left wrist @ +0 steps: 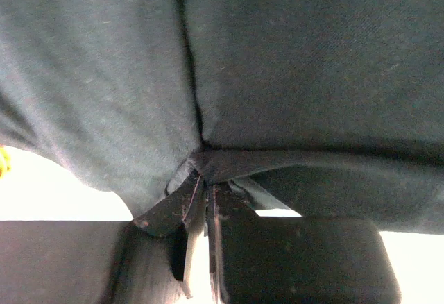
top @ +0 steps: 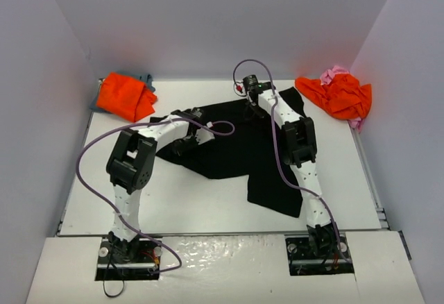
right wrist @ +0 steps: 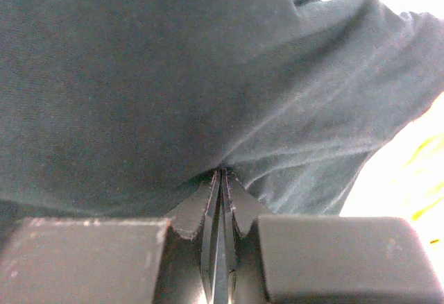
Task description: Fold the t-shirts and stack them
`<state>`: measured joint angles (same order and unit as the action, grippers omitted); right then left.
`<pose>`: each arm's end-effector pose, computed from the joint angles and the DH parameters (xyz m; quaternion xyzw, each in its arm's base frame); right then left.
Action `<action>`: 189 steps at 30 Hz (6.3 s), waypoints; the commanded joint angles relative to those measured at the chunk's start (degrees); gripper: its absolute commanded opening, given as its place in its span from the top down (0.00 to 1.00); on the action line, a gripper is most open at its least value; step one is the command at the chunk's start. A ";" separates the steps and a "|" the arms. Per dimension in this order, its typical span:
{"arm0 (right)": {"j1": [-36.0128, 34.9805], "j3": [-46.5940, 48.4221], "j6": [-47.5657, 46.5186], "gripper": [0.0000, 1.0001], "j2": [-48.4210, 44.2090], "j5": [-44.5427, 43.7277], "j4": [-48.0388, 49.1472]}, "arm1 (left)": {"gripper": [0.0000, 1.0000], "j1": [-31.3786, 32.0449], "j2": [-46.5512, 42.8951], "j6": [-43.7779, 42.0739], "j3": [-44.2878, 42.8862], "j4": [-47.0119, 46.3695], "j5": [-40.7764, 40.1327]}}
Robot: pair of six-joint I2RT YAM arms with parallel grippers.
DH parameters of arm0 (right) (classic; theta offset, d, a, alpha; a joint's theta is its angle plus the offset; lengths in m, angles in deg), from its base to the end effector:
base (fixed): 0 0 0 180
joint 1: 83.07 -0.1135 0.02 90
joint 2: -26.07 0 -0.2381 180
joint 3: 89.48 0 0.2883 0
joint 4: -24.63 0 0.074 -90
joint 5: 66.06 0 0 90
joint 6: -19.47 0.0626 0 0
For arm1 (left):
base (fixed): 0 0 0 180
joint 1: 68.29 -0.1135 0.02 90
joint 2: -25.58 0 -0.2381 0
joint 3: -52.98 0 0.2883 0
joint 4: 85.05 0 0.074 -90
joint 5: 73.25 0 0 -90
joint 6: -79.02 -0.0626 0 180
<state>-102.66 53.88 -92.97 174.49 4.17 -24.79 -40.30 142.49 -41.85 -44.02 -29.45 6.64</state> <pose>0.5603 0.1769 0.1046 -0.2876 0.8946 -0.1709 0.2963 0.3873 -0.1934 0.0963 0.4759 0.8661 0.0905 0.1234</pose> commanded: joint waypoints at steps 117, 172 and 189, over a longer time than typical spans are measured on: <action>-6.93 -40.20 -29.61 1.00 -36.42 -28.71 26.31 | 1.00 -14.09 -7.25 -4.39 -10.89 -3.51 -4.58; 4.17 -16.99 -25.70 0.79 -31.97 -20.92 39.49 | 0.86 -12.39 6.27 5.95 -44.01 -1.78 -4.67; 0.96 -25.03 -11.72 1.00 -21.21 -10.16 25.87 | 1.00 -6.68 14.51 2.82 -34.26 -4.61 -1.83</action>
<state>-102.17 23.30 -107.80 154.53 -6.32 1.90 -45.38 158.74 -38.34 -73.56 -34.24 5.05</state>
